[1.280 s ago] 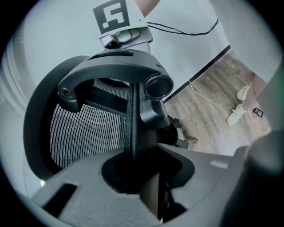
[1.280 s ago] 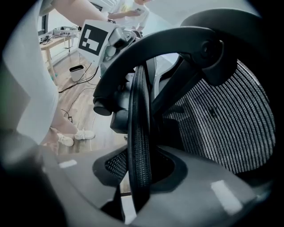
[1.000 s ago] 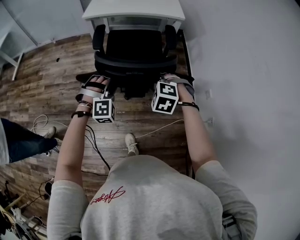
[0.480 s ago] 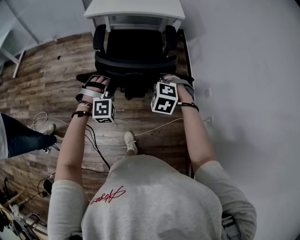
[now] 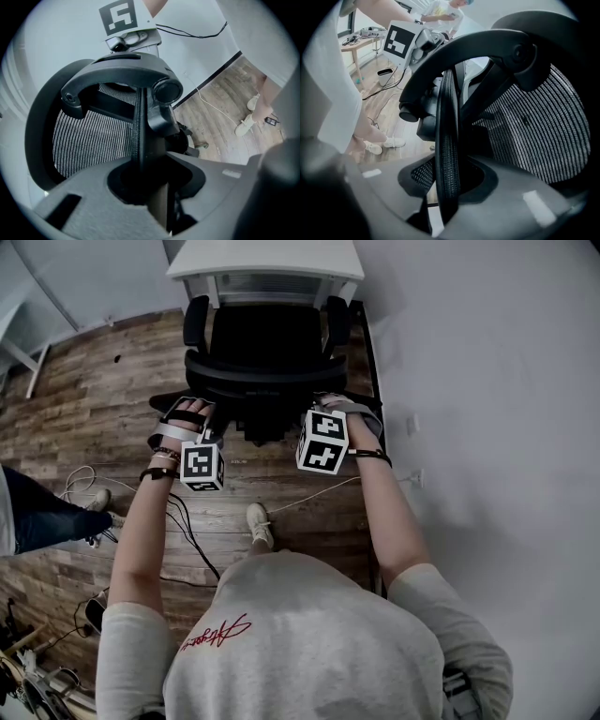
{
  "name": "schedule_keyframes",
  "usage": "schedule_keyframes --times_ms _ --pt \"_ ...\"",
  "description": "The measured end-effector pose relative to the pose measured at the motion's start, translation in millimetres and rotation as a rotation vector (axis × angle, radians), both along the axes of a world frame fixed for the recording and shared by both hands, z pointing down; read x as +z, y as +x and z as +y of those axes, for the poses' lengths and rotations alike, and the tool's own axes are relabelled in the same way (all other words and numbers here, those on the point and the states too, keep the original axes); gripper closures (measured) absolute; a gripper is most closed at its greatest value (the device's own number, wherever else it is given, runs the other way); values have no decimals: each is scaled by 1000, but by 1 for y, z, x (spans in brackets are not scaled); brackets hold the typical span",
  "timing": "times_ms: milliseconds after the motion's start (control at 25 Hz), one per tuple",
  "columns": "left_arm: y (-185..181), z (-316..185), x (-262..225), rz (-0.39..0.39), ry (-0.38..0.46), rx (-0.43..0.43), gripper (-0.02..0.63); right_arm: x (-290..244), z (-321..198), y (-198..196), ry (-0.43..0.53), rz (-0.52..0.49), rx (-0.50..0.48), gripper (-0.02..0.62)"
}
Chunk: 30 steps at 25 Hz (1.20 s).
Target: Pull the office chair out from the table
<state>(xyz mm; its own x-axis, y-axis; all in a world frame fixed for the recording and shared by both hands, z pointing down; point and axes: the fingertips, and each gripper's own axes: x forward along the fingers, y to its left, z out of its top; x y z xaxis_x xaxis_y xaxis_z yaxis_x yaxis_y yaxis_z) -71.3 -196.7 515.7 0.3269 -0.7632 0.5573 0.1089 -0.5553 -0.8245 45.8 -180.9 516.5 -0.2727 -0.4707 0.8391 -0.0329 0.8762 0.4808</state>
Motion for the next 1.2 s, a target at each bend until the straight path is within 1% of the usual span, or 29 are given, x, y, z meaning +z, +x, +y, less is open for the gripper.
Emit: schedule_keyframes --times_ms 320,1200 --pt "-2 15 0 0 9 -1 506 -4 15 -4 7 -10 3 483" --pt "6 64 1 -4 17 -16 506 -2 62 4 24 -12 -20 483"
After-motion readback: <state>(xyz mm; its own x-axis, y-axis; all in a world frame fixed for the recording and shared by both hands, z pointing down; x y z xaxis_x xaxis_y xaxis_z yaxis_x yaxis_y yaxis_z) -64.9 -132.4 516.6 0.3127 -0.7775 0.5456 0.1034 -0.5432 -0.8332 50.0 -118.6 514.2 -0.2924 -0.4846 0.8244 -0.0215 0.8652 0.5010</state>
